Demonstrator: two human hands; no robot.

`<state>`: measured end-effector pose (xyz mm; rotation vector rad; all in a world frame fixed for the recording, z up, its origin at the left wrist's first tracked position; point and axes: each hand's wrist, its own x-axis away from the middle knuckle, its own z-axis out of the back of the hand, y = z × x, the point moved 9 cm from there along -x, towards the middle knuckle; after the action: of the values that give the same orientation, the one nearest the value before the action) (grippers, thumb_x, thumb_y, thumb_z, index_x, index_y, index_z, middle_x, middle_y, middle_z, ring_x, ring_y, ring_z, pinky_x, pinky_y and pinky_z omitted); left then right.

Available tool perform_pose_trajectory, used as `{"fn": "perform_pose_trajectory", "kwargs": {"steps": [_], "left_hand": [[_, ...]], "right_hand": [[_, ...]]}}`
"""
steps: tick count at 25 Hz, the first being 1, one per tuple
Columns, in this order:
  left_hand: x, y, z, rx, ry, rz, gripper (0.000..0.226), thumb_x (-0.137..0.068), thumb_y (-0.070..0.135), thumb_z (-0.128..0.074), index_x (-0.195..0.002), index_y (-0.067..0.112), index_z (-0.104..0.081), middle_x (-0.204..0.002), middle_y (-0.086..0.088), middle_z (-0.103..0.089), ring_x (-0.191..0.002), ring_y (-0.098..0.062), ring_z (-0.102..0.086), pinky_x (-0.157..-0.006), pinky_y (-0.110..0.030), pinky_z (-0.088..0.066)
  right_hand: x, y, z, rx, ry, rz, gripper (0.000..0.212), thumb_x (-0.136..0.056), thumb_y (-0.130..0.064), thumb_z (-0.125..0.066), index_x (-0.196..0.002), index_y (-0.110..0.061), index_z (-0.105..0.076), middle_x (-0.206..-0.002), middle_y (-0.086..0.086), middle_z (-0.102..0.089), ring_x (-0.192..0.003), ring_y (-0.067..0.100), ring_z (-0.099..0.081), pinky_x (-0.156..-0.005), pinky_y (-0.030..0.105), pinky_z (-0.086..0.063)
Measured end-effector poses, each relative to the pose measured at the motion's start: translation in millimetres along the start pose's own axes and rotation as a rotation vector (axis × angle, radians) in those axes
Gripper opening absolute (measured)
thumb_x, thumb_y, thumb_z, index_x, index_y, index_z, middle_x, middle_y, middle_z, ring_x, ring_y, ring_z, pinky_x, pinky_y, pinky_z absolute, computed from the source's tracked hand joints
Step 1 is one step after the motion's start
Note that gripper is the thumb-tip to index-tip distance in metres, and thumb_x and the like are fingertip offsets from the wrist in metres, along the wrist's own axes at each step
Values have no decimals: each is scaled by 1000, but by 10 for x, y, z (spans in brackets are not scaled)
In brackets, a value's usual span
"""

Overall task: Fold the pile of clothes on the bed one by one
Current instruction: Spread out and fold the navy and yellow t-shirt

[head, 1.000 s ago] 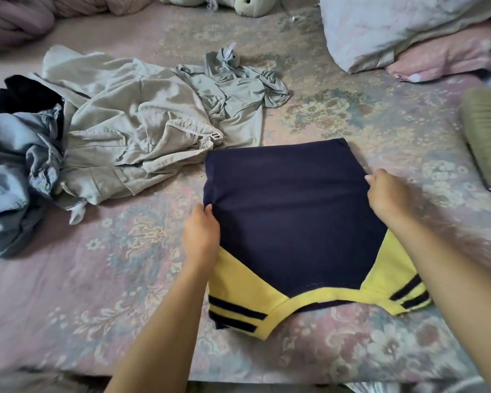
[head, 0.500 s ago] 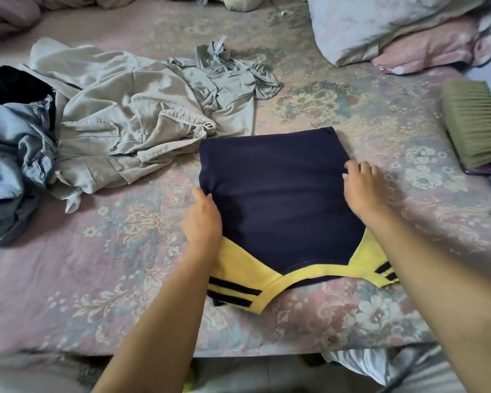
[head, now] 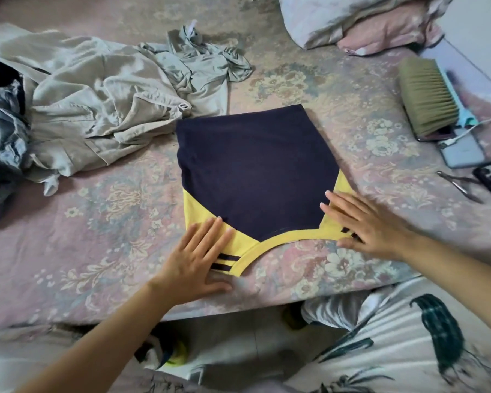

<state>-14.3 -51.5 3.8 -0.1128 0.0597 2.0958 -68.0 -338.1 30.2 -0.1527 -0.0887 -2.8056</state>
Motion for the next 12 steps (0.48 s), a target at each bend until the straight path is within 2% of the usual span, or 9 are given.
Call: {"fn": "perform_pose_trajectory", "kwargs": {"steps": [2,4,5,7,8,10,11,12], "left_hand": [[-14,-41,19,67,14,53,83,-83,59,-50,-143,4,-36,-148,-16,-37,-136,-31,-37,-112,-46,-26],[-102,-46,80,37,56,46,61,-83,27,-53,-136,4,-35,-138,-20,-49,-125,-35,-51,-104,-48,-40],[-145,-15,139,-10,86,13,54,-81,13,-47,-133,3,-36,-132,-22,-54,-119,-37,-55,-97,-50,-47],[-155,67,250,-73,144,-86,54,-76,-3,-43,-129,-2,-38,-123,-26,-59,-110,-40,-60,-86,-51,-53],[-131,103,311,-84,166,-127,54,-72,-7,-48,-125,-4,-40,-119,-26,-61,-106,-40,-62,-82,-50,-55],[-94,78,404,-46,201,-131,55,-63,-15,-61,-115,-3,-46,-107,-25,-66,-95,-38,-67,-72,-44,-57],[-101,4,445,11,207,-86,59,-58,-17,-69,-111,-2,-47,-101,-23,-68,-86,-36,-70,-63,-40,-58],[-112,-63,502,77,199,-41,64,-54,-15,-76,-109,0,-47,-96,-21,-70,-75,-33,-71,-51,-36,-57]], "right_hand": [[124,-152,-104,33,-126,97,85,-87,-77,-16,-153,-23,-11,-159,3,-2,-146,16,-4,-117,34,-6],[18,49,-108,-17,-170,24,92,-81,-79,-30,-151,-30,1,-158,-4,7,-145,10,1,-117,28,-2],[-43,119,-40,-28,-170,7,94,-80,-71,-47,-151,-28,-2,-157,-3,-1,-144,9,-8,-116,27,-7],[-128,141,127,7,-33,69,92,-71,-35,-80,-145,-11,-32,-147,11,-40,-131,20,-45,-106,34,-36],[-123,142,161,66,30,120,77,-70,-20,-80,-137,-7,-44,-132,15,-56,-117,26,-58,-94,39,-48],[-16,69,255,121,180,224,44,-79,-12,-58,-121,-7,-49,-110,15,-67,-99,29,-67,-81,42,-56],[24,36,308,101,224,228,37,-79,-7,-46,-116,-7,-52,-104,15,-70,-94,29,-69,-78,42,-57],[37,18,370,78,276,225,43,-75,0,-35,-112,-6,-58,-100,14,-71,-91,29,-70,-75,43,-58]]}}
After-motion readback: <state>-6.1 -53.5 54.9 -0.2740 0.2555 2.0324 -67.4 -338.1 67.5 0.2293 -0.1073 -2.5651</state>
